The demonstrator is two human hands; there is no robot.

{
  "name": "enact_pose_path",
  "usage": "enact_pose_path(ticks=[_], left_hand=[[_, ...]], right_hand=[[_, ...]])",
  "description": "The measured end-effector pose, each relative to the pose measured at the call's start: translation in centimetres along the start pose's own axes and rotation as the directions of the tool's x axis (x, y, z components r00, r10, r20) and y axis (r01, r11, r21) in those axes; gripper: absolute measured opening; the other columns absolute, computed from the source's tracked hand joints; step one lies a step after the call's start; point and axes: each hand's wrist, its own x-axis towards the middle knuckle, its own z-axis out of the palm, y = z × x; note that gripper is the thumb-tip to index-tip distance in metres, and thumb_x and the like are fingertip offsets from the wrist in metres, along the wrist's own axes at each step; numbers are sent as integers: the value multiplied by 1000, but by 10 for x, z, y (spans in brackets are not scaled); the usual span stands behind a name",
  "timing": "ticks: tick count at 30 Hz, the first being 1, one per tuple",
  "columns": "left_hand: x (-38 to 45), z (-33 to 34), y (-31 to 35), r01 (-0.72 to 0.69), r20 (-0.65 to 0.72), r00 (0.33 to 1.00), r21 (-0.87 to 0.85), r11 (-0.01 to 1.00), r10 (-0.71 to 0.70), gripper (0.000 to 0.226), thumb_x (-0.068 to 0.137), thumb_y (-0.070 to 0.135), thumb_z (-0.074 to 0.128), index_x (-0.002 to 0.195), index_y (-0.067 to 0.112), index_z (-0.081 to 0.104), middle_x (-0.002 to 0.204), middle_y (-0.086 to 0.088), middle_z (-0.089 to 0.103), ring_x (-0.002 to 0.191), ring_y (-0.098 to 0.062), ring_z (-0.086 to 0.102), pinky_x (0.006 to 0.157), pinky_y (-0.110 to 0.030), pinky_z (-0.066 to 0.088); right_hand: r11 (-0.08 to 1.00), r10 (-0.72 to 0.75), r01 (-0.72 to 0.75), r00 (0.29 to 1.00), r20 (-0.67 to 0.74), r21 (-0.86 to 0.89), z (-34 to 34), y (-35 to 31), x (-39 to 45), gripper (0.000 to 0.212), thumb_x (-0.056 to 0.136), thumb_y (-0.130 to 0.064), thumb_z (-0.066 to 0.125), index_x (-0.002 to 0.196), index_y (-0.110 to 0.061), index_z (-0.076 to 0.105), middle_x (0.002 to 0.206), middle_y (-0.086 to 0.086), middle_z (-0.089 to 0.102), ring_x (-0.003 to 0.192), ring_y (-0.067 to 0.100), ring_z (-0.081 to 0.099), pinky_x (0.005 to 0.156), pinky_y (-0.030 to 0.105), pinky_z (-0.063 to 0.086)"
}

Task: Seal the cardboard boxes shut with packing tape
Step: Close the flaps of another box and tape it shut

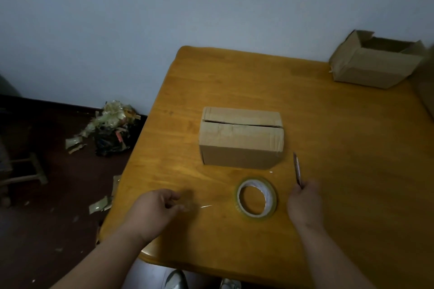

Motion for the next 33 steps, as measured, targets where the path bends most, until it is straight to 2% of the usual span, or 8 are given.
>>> enact_pose_path(ticks=[3,7,11,15,19,22,26,33], left_hand=[[2,3,-1,4,-45,999,24,1000,-2,27,92,32,65,119,28,66,88,18,58,77,4,51,60,-7,37],[3,5,-3,13,-55,998,32,999,-11,24,90,29,65,114,27,69,77,21,58,69,5,55,56,-10,38],[1,4,-3,17,-52,999,-3,1000,-18,18,88,30,69,105,26,70,77,17,62,70,1,58,55,-15,38],[-2,5,-3,16,-44,999,-35,999,-18,13,89,26,67,102,27,68,81,18,60,72,1,56,55,-14,37],[-5,3,-2,14,-41,999,-56,998,-16,3,89,26,66,90,28,67,78,15,63,69,-3,58,55,-18,39],[-8,3,-3,7,-37,999,-77,997,-10,9,88,31,68,80,32,65,74,10,66,67,-5,61,55,-21,40],[-9,3,-5,5,-34,999,-54,999,-7,7,89,25,66,90,32,64,79,14,62,67,-2,58,52,-14,36],[-10,3,-7,-14,-31,999,-40,999,12,16,90,17,60,92,33,63,76,14,62,59,-3,57,47,-11,34]], right_hand=[[978,-209,208,974,89,16,-6,-22,-47,8,102,-21,46,108,-23,42,87,1,62,72,21,61,60,35,47],[932,-342,358,919,195,-51,-1,-15,-88,11,102,-27,45,112,-31,44,76,-8,60,59,6,55,50,22,36],[952,-295,305,940,173,-33,-2,9,-113,19,101,-26,46,119,-29,49,66,-5,59,54,8,53,51,29,41],[973,-208,226,950,234,-50,4,18,-132,17,101,-27,44,116,-36,45,72,-5,62,65,11,60,67,38,52],[903,-252,381,843,476,-197,22,12,-147,15,101,-34,39,115,-40,41,88,-8,67,81,10,65,75,33,52],[853,-262,456,796,546,-254,35,5,-151,18,102,-35,37,119,-36,40,93,-7,67,86,13,64,77,35,52],[813,-261,483,801,538,-325,45,-2,-148,17,102,-32,37,118,-33,40,95,-4,67,86,14,65,77,37,54],[792,-255,459,848,464,-403,47,-8,-142,17,101,-29,37,117,-31,40,89,-5,67,82,17,66,74,39,56]])
